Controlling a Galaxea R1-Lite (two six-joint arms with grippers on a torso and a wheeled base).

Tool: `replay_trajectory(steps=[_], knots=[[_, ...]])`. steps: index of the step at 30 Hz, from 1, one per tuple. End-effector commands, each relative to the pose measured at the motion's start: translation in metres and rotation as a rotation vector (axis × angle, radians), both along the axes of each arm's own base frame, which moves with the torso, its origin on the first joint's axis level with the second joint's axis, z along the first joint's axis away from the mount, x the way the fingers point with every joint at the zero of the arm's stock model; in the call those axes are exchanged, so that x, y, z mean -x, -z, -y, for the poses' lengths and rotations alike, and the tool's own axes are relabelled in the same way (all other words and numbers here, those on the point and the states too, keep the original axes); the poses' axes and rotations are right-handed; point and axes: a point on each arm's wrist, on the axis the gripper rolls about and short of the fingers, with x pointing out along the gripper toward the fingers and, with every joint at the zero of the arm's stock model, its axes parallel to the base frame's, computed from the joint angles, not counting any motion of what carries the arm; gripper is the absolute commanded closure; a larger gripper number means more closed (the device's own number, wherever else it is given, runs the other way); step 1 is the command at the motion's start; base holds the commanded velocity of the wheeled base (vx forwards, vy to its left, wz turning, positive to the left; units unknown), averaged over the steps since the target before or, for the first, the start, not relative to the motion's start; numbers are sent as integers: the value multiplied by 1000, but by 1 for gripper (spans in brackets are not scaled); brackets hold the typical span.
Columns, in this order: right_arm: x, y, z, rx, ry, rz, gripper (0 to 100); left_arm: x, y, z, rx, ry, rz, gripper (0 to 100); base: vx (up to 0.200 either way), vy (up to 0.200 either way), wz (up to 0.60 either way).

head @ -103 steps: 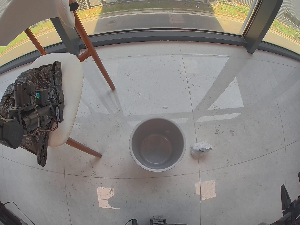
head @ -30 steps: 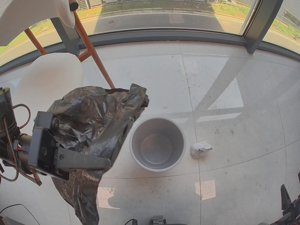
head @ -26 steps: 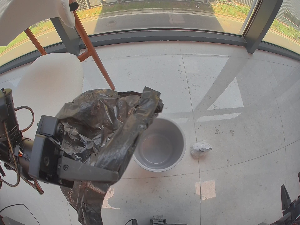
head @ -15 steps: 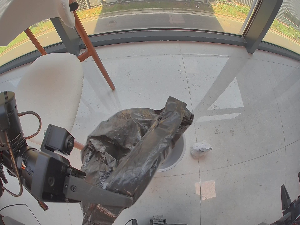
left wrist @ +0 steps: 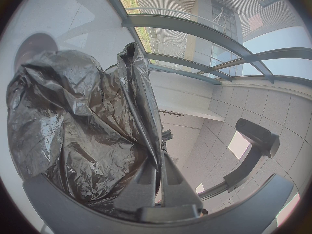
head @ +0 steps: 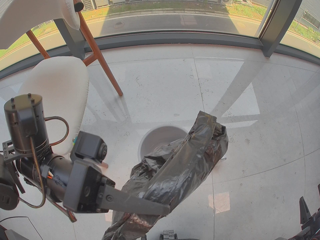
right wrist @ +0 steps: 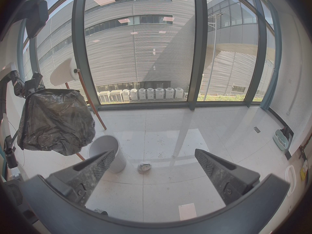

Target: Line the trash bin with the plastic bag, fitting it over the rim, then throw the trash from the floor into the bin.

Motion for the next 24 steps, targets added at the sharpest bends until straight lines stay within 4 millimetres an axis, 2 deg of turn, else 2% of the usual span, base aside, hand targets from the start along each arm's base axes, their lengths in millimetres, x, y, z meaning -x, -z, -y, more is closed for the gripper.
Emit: replay_trajectory(steps=[1,7,10,13,24], knots=[[0,5,0,0,0,-4,0,-19,4,16,-7,2,-8,100,0,0,0],[0,5,0,0,0,-3,0,-42,8,30,-3,-8,0,100,0,0,0],[0,5,0,-1,0,-3,0,-55,11,27,-2,-42,0,100,0,0,0],[0,5,0,0,0,-3,0,-60,9,26,7,-50,10,100,0,0,0],[0,5,0,0,0,-4,0,-95,-2,-6,37,-161,43,100,0,0,0]])
